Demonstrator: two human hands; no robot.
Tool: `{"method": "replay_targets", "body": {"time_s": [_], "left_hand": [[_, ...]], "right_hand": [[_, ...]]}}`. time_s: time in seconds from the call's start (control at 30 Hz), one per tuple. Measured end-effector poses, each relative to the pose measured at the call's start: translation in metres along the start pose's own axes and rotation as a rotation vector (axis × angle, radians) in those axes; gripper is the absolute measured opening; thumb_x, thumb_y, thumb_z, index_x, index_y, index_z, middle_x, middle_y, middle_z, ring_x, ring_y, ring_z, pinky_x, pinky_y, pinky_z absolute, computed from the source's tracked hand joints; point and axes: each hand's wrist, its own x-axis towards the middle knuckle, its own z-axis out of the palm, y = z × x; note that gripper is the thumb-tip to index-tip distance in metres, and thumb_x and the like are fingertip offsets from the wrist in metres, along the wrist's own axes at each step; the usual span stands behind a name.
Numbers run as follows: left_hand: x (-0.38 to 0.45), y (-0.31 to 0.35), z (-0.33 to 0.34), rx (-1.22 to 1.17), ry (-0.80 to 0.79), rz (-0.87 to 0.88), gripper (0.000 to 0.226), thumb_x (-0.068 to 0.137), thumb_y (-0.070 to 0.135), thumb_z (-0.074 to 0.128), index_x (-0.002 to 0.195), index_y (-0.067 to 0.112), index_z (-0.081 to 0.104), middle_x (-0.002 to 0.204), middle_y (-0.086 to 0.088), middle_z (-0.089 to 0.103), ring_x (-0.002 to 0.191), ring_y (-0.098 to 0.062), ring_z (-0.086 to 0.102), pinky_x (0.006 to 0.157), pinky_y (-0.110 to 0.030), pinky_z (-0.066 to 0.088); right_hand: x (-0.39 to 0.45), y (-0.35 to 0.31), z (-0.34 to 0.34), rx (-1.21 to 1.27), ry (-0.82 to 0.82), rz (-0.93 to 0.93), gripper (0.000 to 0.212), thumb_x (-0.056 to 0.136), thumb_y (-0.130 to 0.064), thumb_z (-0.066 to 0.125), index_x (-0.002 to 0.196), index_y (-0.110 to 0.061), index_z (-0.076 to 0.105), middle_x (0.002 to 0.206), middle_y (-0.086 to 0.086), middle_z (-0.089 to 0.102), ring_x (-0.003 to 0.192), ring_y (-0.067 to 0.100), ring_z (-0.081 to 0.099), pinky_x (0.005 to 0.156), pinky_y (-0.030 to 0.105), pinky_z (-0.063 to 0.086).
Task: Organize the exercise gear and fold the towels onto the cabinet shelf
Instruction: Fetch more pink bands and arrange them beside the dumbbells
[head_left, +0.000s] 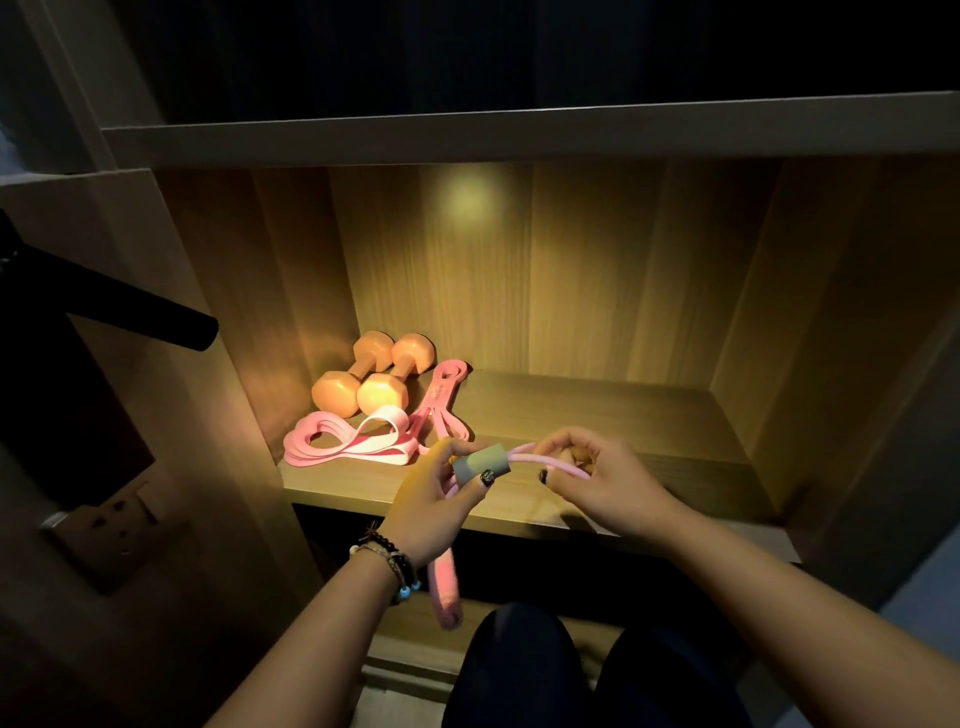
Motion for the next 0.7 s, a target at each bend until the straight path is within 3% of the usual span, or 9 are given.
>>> {"method": "replay_targets", "body": {"time_s": [0.07, 0.1, 0.17, 0.23, 0.37, 0.5, 0.63, 0.7], "left_hand": [[-0.001, 0.001, -0.001, 0.024, -0.053, 0.045, 0.03, 0.087, -0.001, 0.062, 0.101, 0.025, 0.055, 0.112, 0.004, 0.063, 0.103, -0.008, 0.061, 0.097, -0.027, 0.046], [-0.001, 0.002, -0.001, 0.05, -0.087, 0.075, 0.029, 0.087, -0.001, 0.063, 0.103, 0.023, 0.056, 0.114, 0.002, 0.063, 0.105, -0.01, 0.061, 0.097, -0.025, 0.045], [0.0, 0.006, -0.002, 0.105, -0.142, 0.121, 0.028, 0.088, 0.001, 0.064, 0.107, 0.02, 0.057, 0.114, 0.001, 0.063, 0.104, -0.007, 0.061, 0.095, -0.019, 0.045], [0.001, 0.008, -0.002, 0.115, -0.13, 0.129, 0.027, 0.087, 0.003, 0.064, 0.107, 0.021, 0.057, 0.112, 0.004, 0.064, 0.103, -0.004, 0.061, 0.092, -0.017, 0.046], [0.005, 0.003, -0.003, 0.092, 0.017, 0.095, 0.024, 0.088, 0.005, 0.063, 0.103, 0.022, 0.055, 0.11, 0.006, 0.061, 0.105, -0.011, 0.057, 0.085, -0.021, 0.042], [0.005, -0.003, 0.0, 0.066, 0.037, 0.086, 0.024, 0.09, 0.004, 0.061, 0.108, 0.019, 0.055, 0.113, 0.0, 0.06, 0.106, -0.014, 0.057, 0.082, -0.011, 0.045], [0.007, 0.003, 0.006, -0.132, 0.063, 0.1, 0.028, 0.09, -0.005, 0.057, 0.114, 0.01, 0.056, 0.117, -0.009, 0.062, 0.107, -0.022, 0.06, 0.092, -0.031, 0.049], [0.009, 0.009, 0.006, -0.288, 0.109, 0.044, 0.029, 0.091, -0.003, 0.056, 0.114, 0.015, 0.057, 0.114, -0.006, 0.065, 0.106, -0.018, 0.063, 0.092, -0.038, 0.049]], "right_hand": [[-0.001, -0.001, -0.001, -0.087, -0.102, 0.01, 0.045, 0.087, -0.012, 0.063, 0.127, -0.029, 0.053, 0.094, 0.002, 0.061, 0.063, 0.017, 0.062, 0.058, 0.029, 0.053], [0.0, -0.002, 0.0, -0.158, -0.132, -0.008, 0.046, 0.088, -0.012, 0.061, 0.13, -0.03, 0.051, 0.1, 0.001, 0.061, 0.068, 0.019, 0.066, 0.06, 0.032, 0.056], [0.004, -0.004, 0.003, -0.354, -0.126, -0.095, 0.03, 0.09, -0.013, 0.059, 0.117, -0.027, 0.06, 0.098, -0.003, 0.066, 0.08, 0.018, 0.065, 0.072, 0.037, 0.055], [0.007, -0.007, 0.004, -0.457, -0.066, -0.123, 0.02, 0.091, -0.017, 0.059, 0.105, -0.028, 0.066, 0.089, -0.006, 0.068, 0.078, 0.014, 0.061, 0.07, 0.03, 0.049], [0.005, -0.011, -0.004, -0.366, -0.007, -0.046, 0.014, 0.094, -0.023, 0.058, 0.1, -0.029, 0.069, 0.078, -0.007, 0.068, 0.066, 0.011, 0.063, 0.062, 0.03, 0.055], [0.0, -0.013, -0.012, -0.333, 0.002, 0.001, 0.017, 0.093, -0.023, 0.059, 0.106, -0.023, 0.071, 0.081, -0.004, 0.071, 0.069, 0.016, 0.066, 0.071, 0.037, 0.059], [-0.001, -0.009, -0.007, -0.386, 0.016, -0.033, 0.026, 0.091, -0.024, 0.061, 0.117, -0.023, 0.066, 0.085, -0.006, 0.07, 0.075, 0.012, 0.066, 0.072, 0.031, 0.057], [-0.001, -0.007, -0.002, -0.341, -0.006, -0.018, 0.049, 0.087, -0.028, 0.065, 0.134, -0.023, 0.052, 0.094, -0.008, 0.068, 0.082, 0.008, 0.065, 0.075, 0.024, 0.054]]}}
